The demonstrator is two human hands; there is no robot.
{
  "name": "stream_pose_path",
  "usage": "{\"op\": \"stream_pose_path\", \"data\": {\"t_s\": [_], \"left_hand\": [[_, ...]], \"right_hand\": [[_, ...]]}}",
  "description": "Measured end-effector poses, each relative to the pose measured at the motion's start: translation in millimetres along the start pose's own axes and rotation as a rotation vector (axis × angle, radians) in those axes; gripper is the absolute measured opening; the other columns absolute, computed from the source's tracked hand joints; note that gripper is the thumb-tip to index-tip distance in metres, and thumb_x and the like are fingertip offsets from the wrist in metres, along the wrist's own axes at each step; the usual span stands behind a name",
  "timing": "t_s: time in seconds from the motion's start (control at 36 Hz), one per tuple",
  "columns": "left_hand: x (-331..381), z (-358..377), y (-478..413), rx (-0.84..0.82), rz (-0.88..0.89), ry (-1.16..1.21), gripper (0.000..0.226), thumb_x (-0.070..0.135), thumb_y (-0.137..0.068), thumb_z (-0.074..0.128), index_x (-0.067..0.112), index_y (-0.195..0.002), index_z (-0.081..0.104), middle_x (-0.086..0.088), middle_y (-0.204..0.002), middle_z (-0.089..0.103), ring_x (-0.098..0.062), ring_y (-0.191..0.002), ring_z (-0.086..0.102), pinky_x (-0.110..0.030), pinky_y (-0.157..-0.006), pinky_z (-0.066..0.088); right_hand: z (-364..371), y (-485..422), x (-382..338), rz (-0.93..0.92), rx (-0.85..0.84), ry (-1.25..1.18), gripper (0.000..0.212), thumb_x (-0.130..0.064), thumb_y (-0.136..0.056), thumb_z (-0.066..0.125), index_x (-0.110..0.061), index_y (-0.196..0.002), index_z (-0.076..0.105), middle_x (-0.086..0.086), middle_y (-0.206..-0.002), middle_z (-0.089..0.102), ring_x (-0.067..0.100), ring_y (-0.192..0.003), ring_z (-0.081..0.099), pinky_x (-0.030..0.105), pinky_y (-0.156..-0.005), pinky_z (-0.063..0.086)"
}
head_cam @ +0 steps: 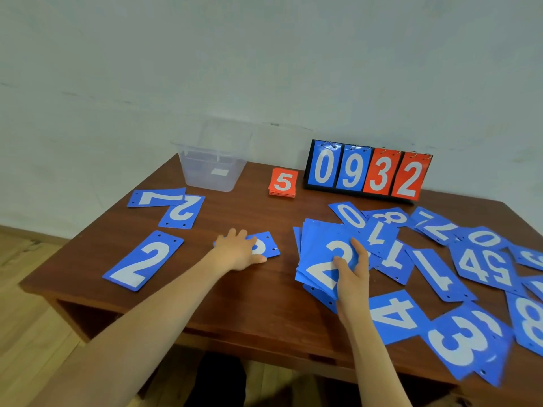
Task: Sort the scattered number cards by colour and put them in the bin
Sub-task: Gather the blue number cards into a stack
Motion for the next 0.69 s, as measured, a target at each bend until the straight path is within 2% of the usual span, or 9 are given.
{"op": "stream_pose_path", "data": {"t_s": [0.08,0.14,0.22,0.36,0.44,0.53,0.61,0.67,0.69], "left_hand": [[8.0,7.5,9.8,0.048,-0.002,-0.112,0.056,0.048,-0.097,0.039,0.029,-0.147,0.025,-0.010,-0.148,0.023,-0.034,-0.134,0.024,-0.042,-0.105,0.031],[9.5,8.7,15.3,0.066,-0.020,-0.039,0.056,0.046,-0.096,0.044,0.026,-0.146,0.030,-0.011,-0.148,0.023,-0.034,-0.134,0.024,-0.040,-0.104,0.032],[4.5,8.1,20.1,0.072,-0.058,0.142,0.066,0.052,-0.089,0.053,0.020,-0.143,0.033,-0.011,-0.146,0.025,-0.033,-0.132,0.027,-0.041,-0.102,0.034],[-5.3,6.7,24.8,0.043,-0.181,0.224,0.097,0.065,-0.074,0.063,0.009,-0.144,0.025,-0.014,-0.147,0.027,-0.033,-0.134,0.028,-0.043,-0.106,0.030],[-5.2,7.0,28.0,0.039,-0.219,0.241,0.103,0.069,-0.071,0.063,0.009,-0.144,0.023,-0.014,-0.146,0.032,-0.033,-0.133,0.028,-0.043,-0.107,0.027],[-4.5,10.8,30.9,0.063,-0.259,0.263,0.104,0.072,-0.068,0.063,0.006,-0.140,0.027,-0.015,-0.142,0.033,-0.031,-0.130,0.031,-0.040,-0.104,0.030],[-1.4,13.5,36.6,0.139,-0.268,0.349,0.099,0.065,-0.066,0.071,0.005,-0.133,0.029,-0.014,-0.134,0.034,-0.029,-0.124,0.035,-0.036,-0.098,0.036],[1.7,13.9,40.3,0.191,-0.238,0.494,0.084,0.047,-0.072,0.077,0.006,-0.129,0.031,-0.012,-0.129,0.041,-0.027,-0.115,0.046,-0.035,-0.089,0.043],[3.2,13.2,42.7,0.222,-0.218,0.547,0.070,0.036,-0.077,0.076,0.007,-0.124,0.033,-0.012,-0.123,0.048,-0.025,-0.104,0.052,-0.034,-0.080,0.047]], "right_hand": [[-3.5,4.3,0.0,-0.013,0.013,0.012,0.046,-0.013,-0.096,0.050,-0.037,-0.134,0.041,-0.008,-0.131,0.045,0.011,-0.061,0.052,0.023,-0.046,0.043],[-6.1,6.4,0.7,-0.001,0.012,0.001,0.045,-0.013,-0.096,0.050,-0.036,-0.134,0.041,-0.003,-0.134,0.046,0.011,-0.067,0.056,0.021,-0.047,0.044],[-9.2,11.5,-0.3,0.019,0.014,-0.038,0.043,-0.013,-0.096,0.051,-0.036,-0.132,0.042,-0.001,-0.131,0.049,0.014,-0.077,0.062,0.023,-0.053,0.048],[-13.1,19.7,-3.2,0.003,0.004,-0.050,0.045,-0.010,-0.096,0.050,-0.033,-0.134,0.042,-0.003,-0.130,0.048,0.013,-0.080,0.062,0.016,-0.049,0.048],[-15.4,23.9,-2.0,-0.005,0.001,-0.031,0.045,-0.012,-0.096,0.051,-0.035,-0.133,0.042,-0.003,-0.136,0.045,0.018,-0.089,0.063,0.021,-0.054,0.049],[-16.6,27.8,-2.4,-0.017,-0.006,-0.016,0.045,-0.012,-0.096,0.051,-0.033,-0.135,0.041,-0.006,-0.135,0.045,0.014,-0.086,0.064,0.021,-0.055,0.051],[-18.8,32.2,-2.1,-0.018,-0.013,-0.022,0.045,-0.011,-0.097,0.050,-0.032,-0.136,0.041,-0.008,-0.130,0.045,0.010,-0.082,0.063,0.022,-0.057,0.051],[-19.6,34.3,-1.4,-0.019,-0.022,-0.026,0.045,-0.011,-0.097,0.051,-0.033,-0.135,0.041,-0.008,-0.128,0.046,0.011,-0.078,0.063,0.025,-0.058,0.051],[-19.9,35.4,-1.6,-0.023,-0.026,-0.017,0.045,-0.011,-0.097,0.051,-0.033,-0.135,0.041,-0.008,-0.127,0.047,0.010,-0.076,0.063,0.026,-0.059,0.051]]}}
Point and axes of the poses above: each hand's wrist, its own y-axis away from the middle knuckle, its own z-axis out of the palm, x = y × z, the point moved 1 cm from there along -y, towards the middle knuckle
